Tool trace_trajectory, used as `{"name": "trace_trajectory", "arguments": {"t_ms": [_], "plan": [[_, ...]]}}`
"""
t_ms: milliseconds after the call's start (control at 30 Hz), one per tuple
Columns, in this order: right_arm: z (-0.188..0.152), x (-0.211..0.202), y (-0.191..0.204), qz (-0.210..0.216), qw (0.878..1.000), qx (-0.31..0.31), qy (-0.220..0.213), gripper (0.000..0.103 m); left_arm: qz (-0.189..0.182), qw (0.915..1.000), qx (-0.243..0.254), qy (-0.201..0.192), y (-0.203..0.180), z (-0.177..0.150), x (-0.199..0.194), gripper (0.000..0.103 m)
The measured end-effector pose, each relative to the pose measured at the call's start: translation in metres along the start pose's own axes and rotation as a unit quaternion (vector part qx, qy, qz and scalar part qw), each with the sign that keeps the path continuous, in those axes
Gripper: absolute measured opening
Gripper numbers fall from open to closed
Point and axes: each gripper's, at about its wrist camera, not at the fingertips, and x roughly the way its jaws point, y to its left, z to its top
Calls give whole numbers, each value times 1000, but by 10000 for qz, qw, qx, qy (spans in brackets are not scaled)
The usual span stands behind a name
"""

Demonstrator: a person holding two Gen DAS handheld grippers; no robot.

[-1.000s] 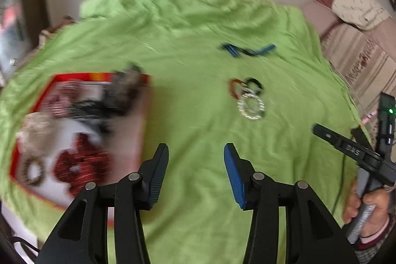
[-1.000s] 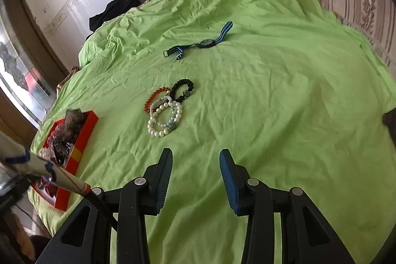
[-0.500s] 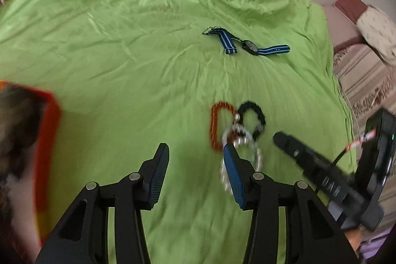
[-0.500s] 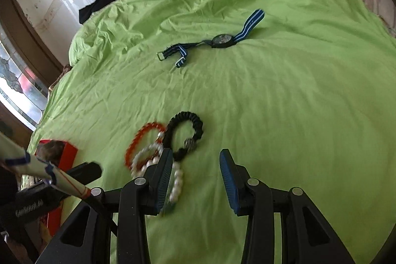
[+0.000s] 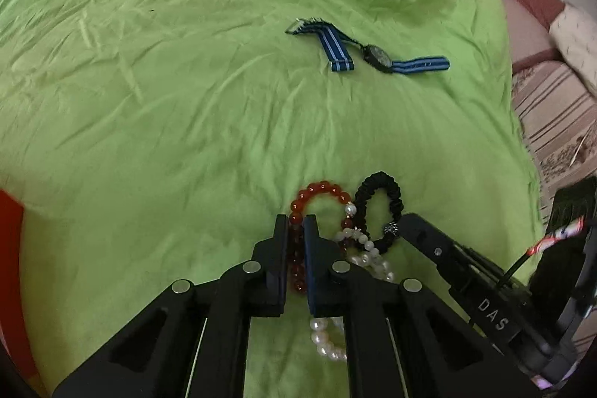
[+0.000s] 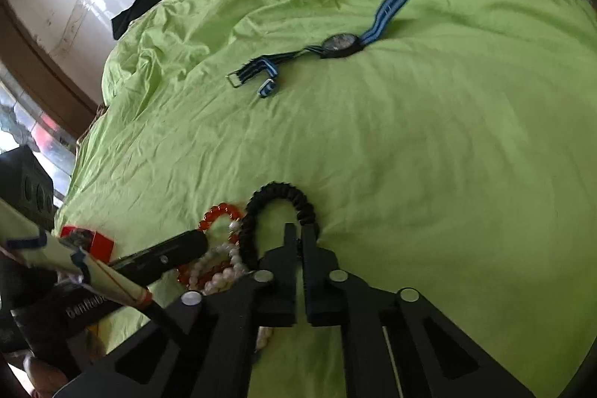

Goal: Organize jewelry
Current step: 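Grasp the red bead bracelet with the left gripper while the right grasps the black beaded bracelet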

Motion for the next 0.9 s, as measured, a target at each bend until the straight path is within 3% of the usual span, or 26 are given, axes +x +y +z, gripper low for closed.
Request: {"name": "trace_trajectory", "arguments": {"t_ms": [100, 300, 433, 500, 567, 633, 733, 900], "plan": [[-5, -20, -1, -45, 9999, -17, -134, 1, -180, 9997, -63, -128, 1, -4, -24, 7], [-20, -75, -6, -80, 9989, 49, -457, 1, -315, 9983, 280, -402, -17, -30, -80, 7], [-26, -91, -1, -69, 9990, -52, -430, 2, -378, 9976, 341, -477, -17, -51, -111, 7], [-29, -92, 1, -60, 9991, 0, -412, 8, -426, 9972, 340, -520, -11, -65, -126, 7], [-30, -89, 2, -45, 9992, 60, -391, 27, -542, 9969, 270, -496, 0, -80, -135, 7], [-32, -81, 5, 27, 9995, 94, -310, 34, -620, 9969, 171, -444, 10, -92, -137, 7], [-37, -62, 10, 129, 9999, 65, -82, 34, -575, 9978, 63, -323, 30, -107, -129, 7], [-28, -34, 21, -194, 9997, -146, -71, 34, -332, 9991, 126, -237, 50, -114, -114, 7]]}}
